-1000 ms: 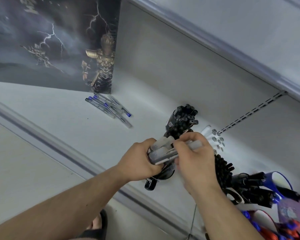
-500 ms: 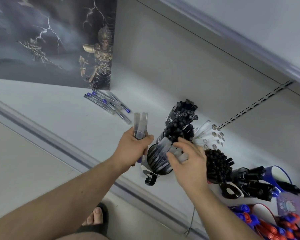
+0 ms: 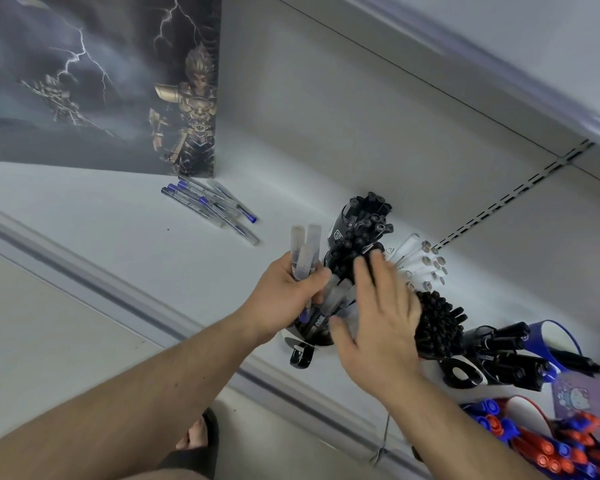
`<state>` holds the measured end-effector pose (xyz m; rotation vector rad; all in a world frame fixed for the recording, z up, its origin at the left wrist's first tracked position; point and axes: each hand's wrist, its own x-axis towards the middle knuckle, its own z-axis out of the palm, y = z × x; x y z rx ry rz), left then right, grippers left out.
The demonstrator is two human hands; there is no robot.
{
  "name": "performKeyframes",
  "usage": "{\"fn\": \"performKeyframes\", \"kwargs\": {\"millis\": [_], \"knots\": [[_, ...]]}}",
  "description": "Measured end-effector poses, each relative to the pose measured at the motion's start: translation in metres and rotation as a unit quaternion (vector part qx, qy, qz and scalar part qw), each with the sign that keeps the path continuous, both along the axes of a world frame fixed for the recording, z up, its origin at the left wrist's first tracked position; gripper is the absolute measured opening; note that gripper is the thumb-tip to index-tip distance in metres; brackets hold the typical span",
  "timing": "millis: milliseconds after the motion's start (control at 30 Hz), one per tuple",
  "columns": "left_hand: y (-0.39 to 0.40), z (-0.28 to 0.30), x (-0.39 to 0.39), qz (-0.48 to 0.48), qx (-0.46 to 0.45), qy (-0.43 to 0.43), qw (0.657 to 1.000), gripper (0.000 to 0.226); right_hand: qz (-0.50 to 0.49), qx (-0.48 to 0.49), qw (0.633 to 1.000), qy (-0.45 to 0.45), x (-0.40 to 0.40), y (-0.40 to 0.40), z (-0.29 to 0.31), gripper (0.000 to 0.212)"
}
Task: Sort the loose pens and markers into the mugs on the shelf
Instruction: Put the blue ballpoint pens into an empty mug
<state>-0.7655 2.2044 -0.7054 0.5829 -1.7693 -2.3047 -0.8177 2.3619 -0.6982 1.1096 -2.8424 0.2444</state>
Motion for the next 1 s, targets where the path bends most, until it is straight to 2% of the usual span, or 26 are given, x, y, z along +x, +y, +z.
{"fn": "performKeyframes", "kwargs": {"millis": [100,167,233,267,333,367,400,433,500,567,633,700,800,900,1000], "knots": [[0.004,0.001,0.000,-0.014,0.004,0.019,1.000,0.016,0.116,0.113,0.987,-0.013,0.007,0.006,-0.016,0.075],[0.003,0.001,0.001,-0.019,-0.008,0.015,1.000,0.016,0.161,0.125,0.979,-0.025,0.001,0.011,-0.020,0.074],[0.002,0.001,0.003,-0.017,-0.033,0.009,0.999,0.014,0.156,0.039,0.985,-0.057,-0.007,0.008,-0.006,0.072],[0.002,0.000,0.003,-0.019,-0.052,0.005,0.998,0.013,0.131,-0.041,0.988,-0.067,-0.009,0.002,0.007,0.068],[0.004,-0.002,0.001,-0.028,-0.099,-0.005,0.995,0.017,0.067,-0.214,0.971,-0.088,-0.012,-0.010,0.037,0.056],[0.006,-0.003,0.000,-0.039,-0.129,-0.010,0.991,0.019,0.058,-0.262,0.957,-0.109,-0.011,-0.017,0.049,0.055],[0.008,-0.001,-0.001,-0.055,-0.175,-0.010,0.983,0.017,0.061,-0.268,0.954,-0.123,-0.007,-0.024,0.060,0.057],[0.009,0.002,-0.002,-0.075,-0.227,-0.004,0.971,0.013,0.073,-0.235,0.963,-0.112,-0.001,-0.031,0.067,0.059],[0.013,0.006,-0.003,-0.100,-0.281,0.024,0.954,0.012,0.092,-0.161,0.982,-0.043,0.006,-0.036,0.065,0.061],[0.016,0.006,-0.006,-0.108,-0.312,0.028,0.943,0.010,0.067,-0.154,0.986,0.007,0.008,-0.036,0.060,0.056],[0.018,0.006,-0.009,-0.110,-0.404,0.018,0.908,0.021,0.021,-0.160,0.986,0.033,0.003,-0.034,0.056,0.052],[0.018,0.008,-0.012,-0.098,-0.479,0.022,0.872,0.026,-0.029,-0.159,0.987,0.017,-0.002,-0.031,0.057,0.051],[0.020,0.013,-0.012,-0.080,-0.510,0.037,0.856,0.019,-0.038,-0.225,0.973,-0.033,-0.003,-0.029,0.053,0.037],[0.021,0.011,-0.013,-0.098,-0.496,0.031,0.863,0.024,-0.003,-0.241,0.970,-0.001,-0.010,-0.026,0.045,0.023],[0.006,-0.007,-0.013,-0.141,-0.428,0.015,0.893,0.061,0.004,-0.262,0.965,0.011,-0.024,-0.017,0.040,0.028]]}}
